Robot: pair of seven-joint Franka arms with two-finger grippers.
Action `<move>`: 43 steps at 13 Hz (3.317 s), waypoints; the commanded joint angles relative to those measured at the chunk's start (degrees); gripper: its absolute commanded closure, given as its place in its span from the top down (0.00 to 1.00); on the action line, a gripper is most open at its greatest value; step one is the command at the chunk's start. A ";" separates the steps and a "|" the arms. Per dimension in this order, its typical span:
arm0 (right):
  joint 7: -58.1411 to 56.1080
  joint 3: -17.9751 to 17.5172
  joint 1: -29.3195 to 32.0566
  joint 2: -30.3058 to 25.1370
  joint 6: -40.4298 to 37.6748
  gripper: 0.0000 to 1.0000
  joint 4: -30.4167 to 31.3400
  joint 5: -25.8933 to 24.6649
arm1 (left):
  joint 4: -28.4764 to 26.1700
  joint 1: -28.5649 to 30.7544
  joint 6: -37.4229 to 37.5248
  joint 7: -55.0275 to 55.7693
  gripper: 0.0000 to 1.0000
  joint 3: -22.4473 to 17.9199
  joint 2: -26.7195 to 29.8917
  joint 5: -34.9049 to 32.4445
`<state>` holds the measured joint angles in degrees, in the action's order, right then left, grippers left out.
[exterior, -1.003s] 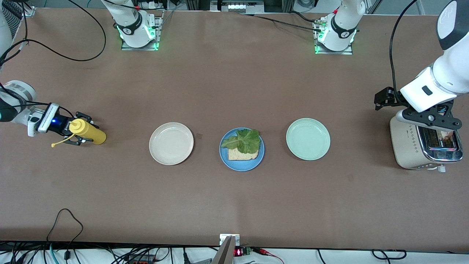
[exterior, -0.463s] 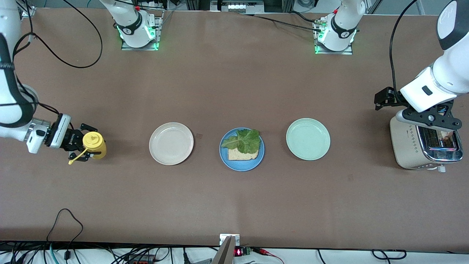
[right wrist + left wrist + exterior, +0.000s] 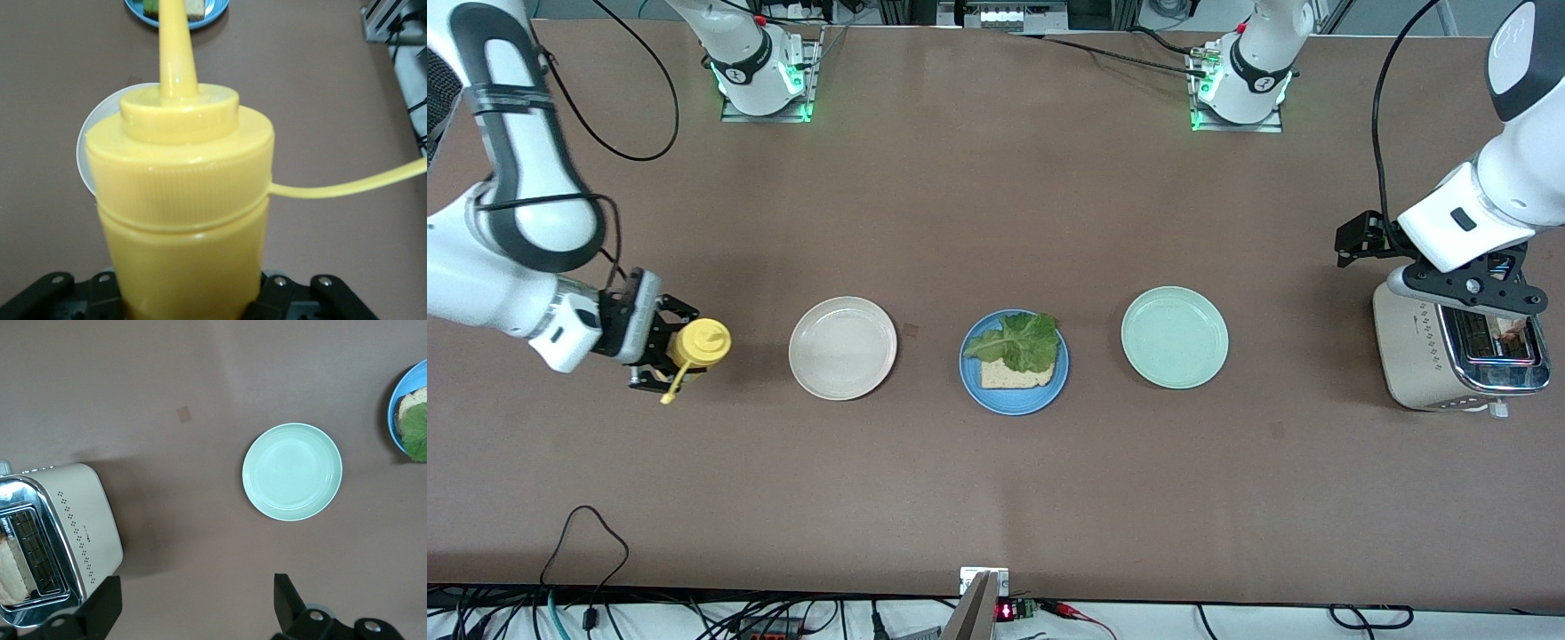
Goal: Make sandwich in blue plate with both arms
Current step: 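Carry the bottle over the lettuce and tilt it to squeeze, then return the bottle to its spot with the right gripper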
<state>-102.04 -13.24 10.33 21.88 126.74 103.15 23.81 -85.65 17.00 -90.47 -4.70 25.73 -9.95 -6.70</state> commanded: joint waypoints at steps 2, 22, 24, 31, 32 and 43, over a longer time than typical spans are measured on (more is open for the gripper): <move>15.61 0.67 -6.79 -3.51 0.97 0.00 1.44 -10.17 | 0.40 0.23 0.38 0.48 1.00 0.20 0.28 0.72; 66.17 22.91 -58.40 16.00 2.29 0.00 -12.35 -37.96 | 0.49 0.40 0.47 0.39 1.00 0.20 0.28 0.72; 66.27 23.00 -58.06 16.00 2.11 0.00 -12.44 -37.87 | 0.49 0.40 0.47 0.39 1.00 0.29 0.28 0.72; 57.51 20.11 -46.39 7.58 -5.61 0.00 -11.74 -33.94 | 0.40 0.40 0.47 0.39 1.00 0.20 0.28 0.72; 53.30 18.53 -42.62 5.65 -6.84 0.00 -11.31 -31.65 | 0.40 0.40 0.47 0.39 1.00 0.29 0.19 0.72; -7.60 7.55 2.89 -0.62 -18.18 0.00 -4.63 0.78 | 0.40 0.58 1.96 0.57 1.00 -0.32 0.11 1.86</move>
<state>-102.53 -0.08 4.84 21.96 110.05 96.24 20.42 -85.66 17.25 -89.41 -4.63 25.48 -9.97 -5.82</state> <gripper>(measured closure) 0.542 0.000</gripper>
